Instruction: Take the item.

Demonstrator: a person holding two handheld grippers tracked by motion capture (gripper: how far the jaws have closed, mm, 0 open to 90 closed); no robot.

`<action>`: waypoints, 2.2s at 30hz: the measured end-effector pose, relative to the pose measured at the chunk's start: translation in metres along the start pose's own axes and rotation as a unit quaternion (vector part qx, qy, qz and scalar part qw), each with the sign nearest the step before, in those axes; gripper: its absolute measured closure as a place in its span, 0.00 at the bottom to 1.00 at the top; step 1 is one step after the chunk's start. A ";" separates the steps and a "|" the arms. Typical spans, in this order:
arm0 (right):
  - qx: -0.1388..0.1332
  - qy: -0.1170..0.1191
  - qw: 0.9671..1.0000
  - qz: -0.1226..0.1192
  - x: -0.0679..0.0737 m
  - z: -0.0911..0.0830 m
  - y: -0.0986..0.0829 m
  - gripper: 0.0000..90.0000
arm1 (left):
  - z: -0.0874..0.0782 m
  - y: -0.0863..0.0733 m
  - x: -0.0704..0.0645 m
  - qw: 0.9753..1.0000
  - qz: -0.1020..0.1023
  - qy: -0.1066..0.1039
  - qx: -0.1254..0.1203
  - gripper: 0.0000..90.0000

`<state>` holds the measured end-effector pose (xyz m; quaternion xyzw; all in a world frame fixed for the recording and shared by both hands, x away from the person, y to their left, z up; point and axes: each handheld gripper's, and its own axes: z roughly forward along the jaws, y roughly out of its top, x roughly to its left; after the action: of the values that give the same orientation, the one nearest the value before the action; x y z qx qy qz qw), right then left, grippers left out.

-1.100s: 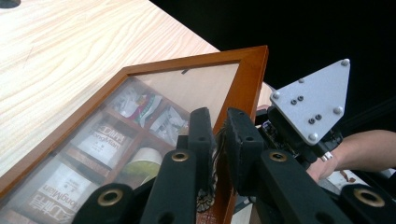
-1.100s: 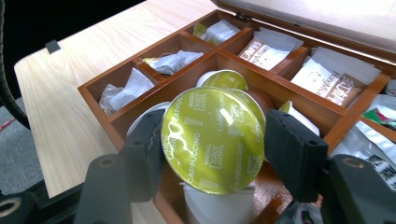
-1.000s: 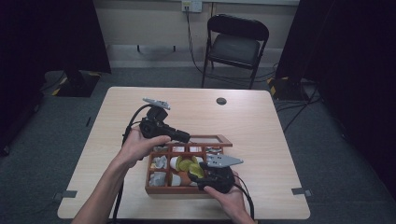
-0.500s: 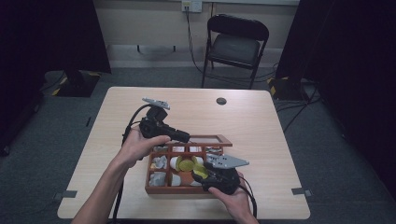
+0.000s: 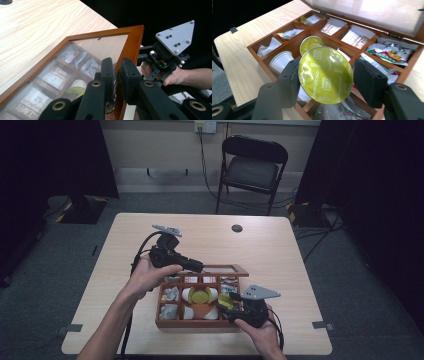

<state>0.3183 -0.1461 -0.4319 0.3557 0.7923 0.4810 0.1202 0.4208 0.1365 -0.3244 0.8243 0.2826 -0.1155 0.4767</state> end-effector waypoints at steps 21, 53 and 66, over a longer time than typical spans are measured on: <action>-0.010 -0.041 0.999 0.025 -0.034 -0.022 -0.005 0.44 | 0.000 0.000 -0.001 1.000 0.003 0.002 0.002 0.90; 0.001 -0.110 0.993 0.050 -0.106 -0.015 0.009 0.44 | 0.000 0.000 -0.001 1.000 0.004 0.002 0.005 0.90; 0.033 -0.121 0.990 0.066 -0.126 0.007 -0.003 0.44 | 0.001 -0.002 -0.002 1.000 0.003 0.002 0.008 0.90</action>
<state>0.4108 -0.2281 -0.4571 0.4665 0.7621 0.4147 0.1719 0.4183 0.1357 -0.3251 0.8291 0.2802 -0.1143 0.4701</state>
